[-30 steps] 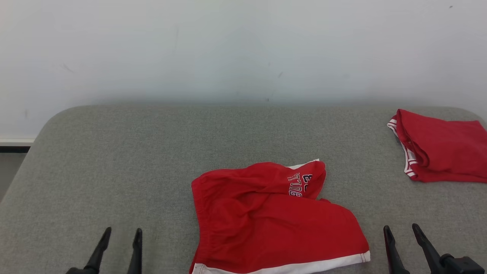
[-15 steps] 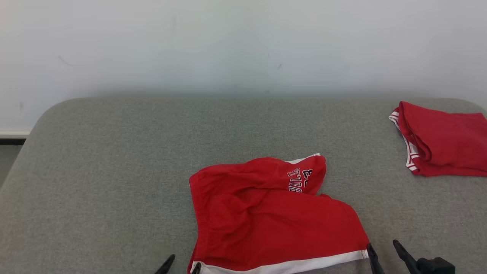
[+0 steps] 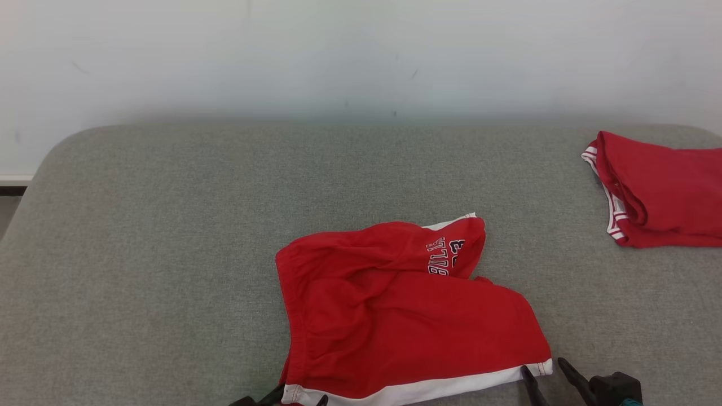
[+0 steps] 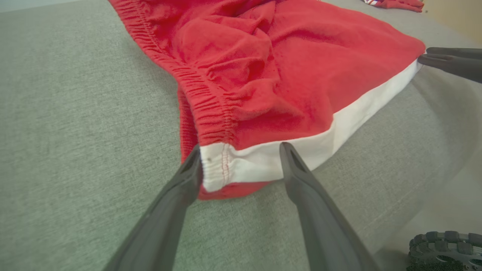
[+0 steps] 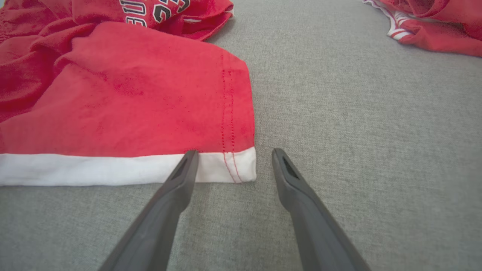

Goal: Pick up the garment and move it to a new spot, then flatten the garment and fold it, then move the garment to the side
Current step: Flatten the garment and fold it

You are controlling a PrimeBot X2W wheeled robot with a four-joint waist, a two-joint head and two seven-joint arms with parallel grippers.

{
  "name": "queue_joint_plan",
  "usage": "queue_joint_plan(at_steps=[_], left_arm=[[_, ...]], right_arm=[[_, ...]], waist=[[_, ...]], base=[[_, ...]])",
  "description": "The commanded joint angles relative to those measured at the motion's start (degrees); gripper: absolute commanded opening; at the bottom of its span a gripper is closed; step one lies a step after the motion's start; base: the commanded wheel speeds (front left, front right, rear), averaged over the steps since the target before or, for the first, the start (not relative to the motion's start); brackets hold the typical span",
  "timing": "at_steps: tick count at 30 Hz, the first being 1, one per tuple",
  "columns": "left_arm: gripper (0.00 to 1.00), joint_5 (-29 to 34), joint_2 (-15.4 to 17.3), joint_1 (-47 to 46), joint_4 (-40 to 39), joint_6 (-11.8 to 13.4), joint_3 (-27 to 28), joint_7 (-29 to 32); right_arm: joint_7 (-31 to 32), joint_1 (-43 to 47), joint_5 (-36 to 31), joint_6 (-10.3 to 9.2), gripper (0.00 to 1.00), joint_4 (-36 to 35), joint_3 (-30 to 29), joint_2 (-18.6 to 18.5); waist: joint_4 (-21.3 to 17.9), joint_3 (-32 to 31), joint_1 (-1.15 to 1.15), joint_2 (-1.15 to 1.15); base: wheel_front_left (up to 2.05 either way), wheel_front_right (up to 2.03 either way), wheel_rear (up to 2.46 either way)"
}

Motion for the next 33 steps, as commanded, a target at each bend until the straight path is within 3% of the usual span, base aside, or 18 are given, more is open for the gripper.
queue_joint_plan(at_steps=[1, 5, 6, 7, 10, 15, 24, 28, 33], left_arm=[[1.0, -0.7, 0.2, -1.1, 0.5, 0.1, -0.9, -0.4], [1.0, -1.8, 0.5, -2.2, 1.5, 0.1, -2.8, -0.6], [0.93, -1.9, 0.6, -2.5, 1.9, 0.1, -3.3, -0.7], [0.6, -2.2, 0.7, -2.9, 2.1, 0.1, -3.8, -0.7], [0.0, -3.2, 0.8, -3.6, 2.6, 0.1, -4.6, -1.1], [0.0, -4.1, 1.1, -3.7, 2.1, 0.1, -4.8, -1.2], [0.0, -4.5, 2.0, -4.3, -5.9, 0.4, 2.4, -1.2], [0.0, -5.3, 3.3, -8.2, -9.1, 0.3, 5.5, -1.2], [0.0, -7.2, 5.1, -20.0, -11.4, 0.1, 7.2, 1.5]], right_arm=[[-0.4, -0.9, 0.6, -0.16, 1.0, 1.0, 0.6, -0.3], [-0.8, -2.6, 1.5, -0.16, 1.0, 3.3, 1.8, -0.1], [-0.8, -3.0, 1.8, -0.16, 1.0, 4.1, 2.3, 0.0], [-0.9, -3.4, 2.0, -0.16, 0.86, 4.8, 2.7, 0.1], [-1.8, -4.8, 3.0, -0.16, 0.0, 5.8, 3.9, 0.2], [-2.8, -5.1, 4.0, -0.16, 0.0, 6.3, 4.9, -0.3], [-3.2, -7.2, 4.7, -0.16, 0.0, -1.4, 4.4, -1.9], [-3.0, -11.4, 5.9, -0.16, 0.0, -4.9, 4.4, -2.6], [0.1, -21.8, 8.9, -0.16, 0.0, -7.7, 4.0, -3.1]], waist=[[0.0, 0.3, -0.01, 0.0], [0.0, 0.6, -0.01, 0.0], [0.0, 0.6, -0.01, 0.0], [0.0, 0.7, -0.01, 0.0], [0.2, 0.8, -0.01, 0.0], [0.5, 0.7, -0.01, 0.0], [-0.3, 0.8, -0.01, 0.0], [-1.2, 2.1, -0.01, 0.0], [-2.3, 7.1, -0.01, 0.0]], base=[[0.0, 0.0, 0.0], [0.0, 0.0, 0.0], [0.0, 0.0, 0.0], [0.0, 0.0, 0.0], [0.0, 0.0, 0.0], [0.0, 0.0, 0.0], [0.0, 0.0, 0.0], [0.0, 0.0, 0.0], [0.0, 0.0, 0.0]])
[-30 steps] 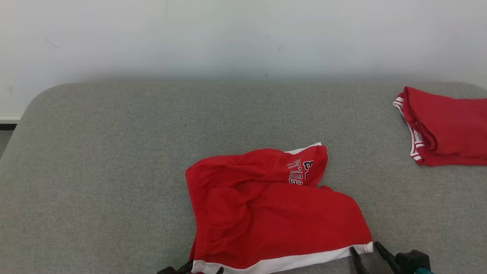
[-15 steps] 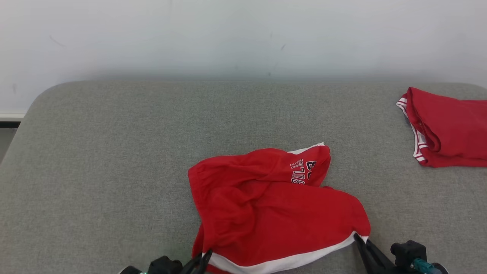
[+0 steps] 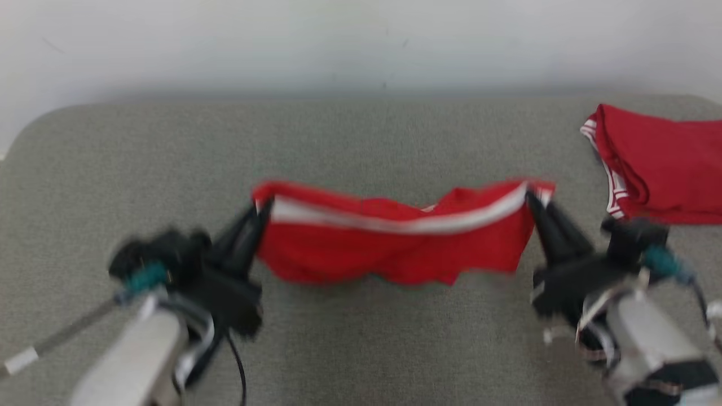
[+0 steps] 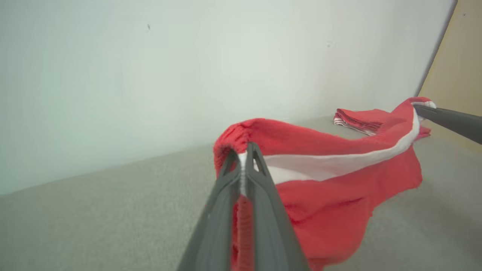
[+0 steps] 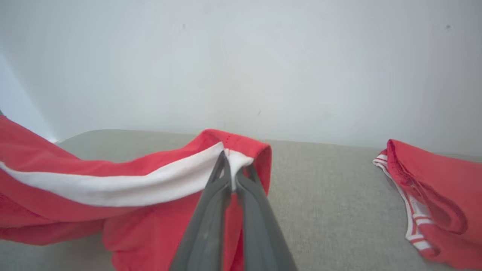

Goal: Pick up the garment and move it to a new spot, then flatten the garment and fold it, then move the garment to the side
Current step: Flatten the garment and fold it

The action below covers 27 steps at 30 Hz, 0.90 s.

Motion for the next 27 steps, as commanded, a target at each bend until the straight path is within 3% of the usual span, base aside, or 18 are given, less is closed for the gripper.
queue_joint_plan(at_steps=[1, 13, 27], left_arm=[[0.0, -1.0, 1.2, -6.0, -1.1, 0.0, 0.1, 1.7], [0.0, -11.4, 5.8, -46.0, 1.4, 0.0, -0.7, 9.9], [0.0, -16.3, 6.8, -74.1, 15.0, 0.0, -6.0, 11.5]], right_arm=[[1.6, -5.2, 1.6, -0.16, 0.0, -0.8, -0.3, -0.2], [10.7, -44.4, 5.5, -0.16, 0.0, 2.7, -1.0, 2.6], [13.2, -74.4, 7.0, -0.16, 0.0, 16.6, -2.9, 3.3]], waist=[[-1.3, 5.2, 0.0, -0.01], [-4.9, 23.2, 0.0, -0.01], [-7.2, 31.1, 0.0, -0.01]], base=[[0.0, 0.0, 0.0], [0.0, 0.0, 0.0], [0.0, 0.0, 0.0]])
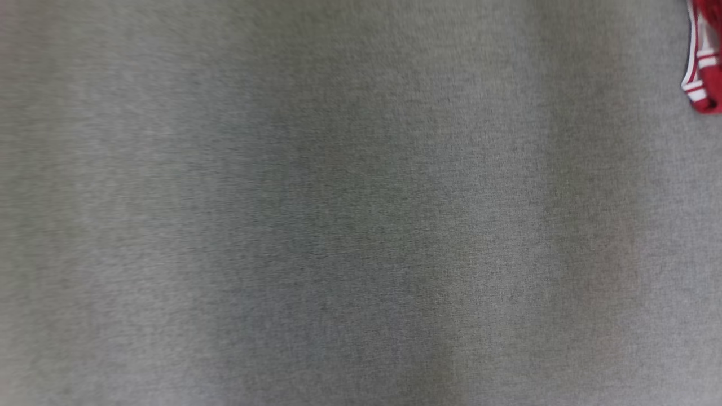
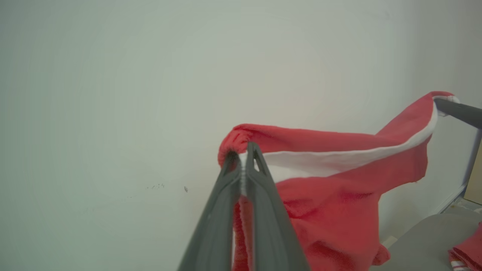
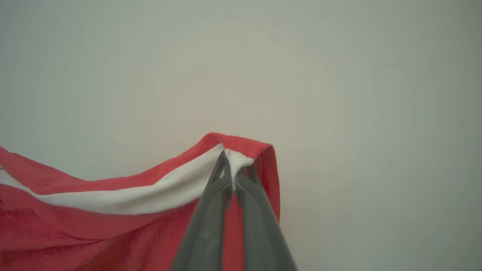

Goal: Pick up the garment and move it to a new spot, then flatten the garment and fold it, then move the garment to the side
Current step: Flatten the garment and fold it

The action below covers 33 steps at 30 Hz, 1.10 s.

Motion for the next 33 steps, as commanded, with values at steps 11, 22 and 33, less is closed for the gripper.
queue_joint_plan(at_steps=[11, 22, 33], left_arm=[[0.0, -4.5, 0.1, -7.8, 7.4, 0.1, -7.4, -3.0], [0.0, -11.5, 1.4, -1.3, 5.8, 0.1, -12.9, -9.9], [0.0, -12.7, 4.9, 23.7, -8.0, 1.4, -11.1, -13.8]], right_arm=[[-4.4, -5.2, 0.5, -0.16, 0.0, 8.7, 2.2, 1.4], [-8.6, 0.6, 3.2, -0.16, 0.0, 10.3, 7.0, 0.5], [-10.7, 24.4, 7.5, -0.16, 0.0, 1.2, 11.7, -3.8]], waist=[[-3.1, 6.0, -0.02, -0.02], [-2.4, 4.4, -0.02, -0.02], [-0.9, -5.3, -0.02, -0.02]], base=[[0.0, 0.0, 0.0], [0.0, 0.0, 0.0], [0.0, 0.0, 0.0]])
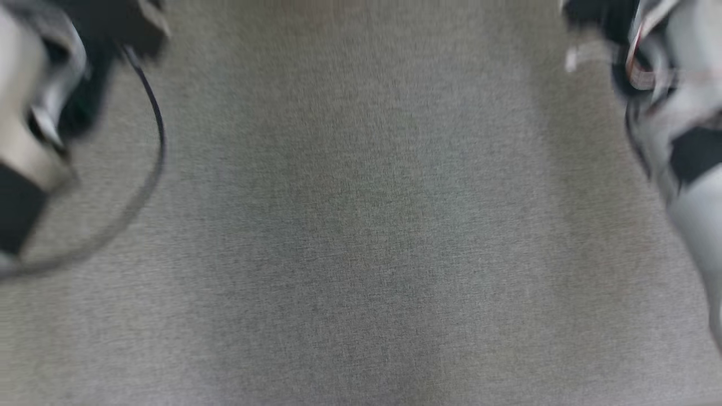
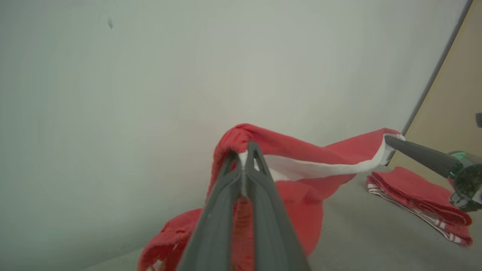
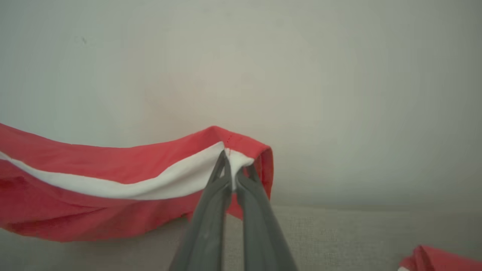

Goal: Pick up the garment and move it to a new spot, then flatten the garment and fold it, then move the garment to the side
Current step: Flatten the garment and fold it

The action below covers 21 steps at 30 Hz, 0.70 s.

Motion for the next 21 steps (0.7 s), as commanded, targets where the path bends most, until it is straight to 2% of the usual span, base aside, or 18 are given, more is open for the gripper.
queue_joint_plan(at_steps=[1, 6, 8, 10, 11, 13, 21], left_arm=[[0.0, 0.2, 0.3, 1.4, -0.7, 0.3, 0.7, -0.4], [0.0, 3.5, 0.3, 16.6, -9.4, 3.0, 4.9, -0.3], [0.0, 5.4, 0.1, 22.0, -12.0, 3.3, 5.3, -0.3], [0.0, 6.2, -0.3, 24.5, -13.1, 3.3, 5.6, -0.3], [0.0, 8.3, -0.3, 29.0, -14.4, 3.4, 4.8, -0.3], [0.0, 9.2, -1.2, 33.2, -15.4, 3.4, 5.1, -0.3], [0.0, 14.3, -4.1, 46.7, -16.9, 2.4, 5.7, -0.3]], right_arm=[[-0.2, 1.2, 0.5, -0.16, 0.0, -0.5, 0.0, -0.6], [0.8, 15.3, 1.1, -0.16, 0.0, -7.2, -0.5, -3.2], [1.4, 20.6, 0.8, -0.16, 0.0, -9.9, -1.1, -4.1], [1.7, 23.2, 0.6, -0.16, 0.0, -11.2, -1.6, -4.6], [2.5, 28.4, 0.4, -0.16, 0.0, -13.6, -2.9, -5.3], [3.6, 33.4, 0.1, -0.16, 0.0, -16.2, -4.0, -5.8], [8.1, 50.5, -3.1, -0.16, 0.0, -25.3, -10.5, -5.1]], waist=[[0.9, -3.6, 0.01, 0.0], [1.4, -7.3, 0.01, 0.0], [1.5, -8.6, 0.01, 0.0], [1.6, -9.3, 0.01, 0.0], [1.7, -10.4, 0.01, 0.0], [1.9, -11.6, 0.01, 0.0], [1.9, -15.8, 0.01, 0.0]], base=[[0.0, 0.0, 0.0], [0.0, 0.0, 0.0], [0.0, 0.0, 0.0], [0.0, 0.0, 0.0], [0.0, 0.0, 0.0], [0.0, 0.0, 0.0], [0.0, 0.0, 0.0]])
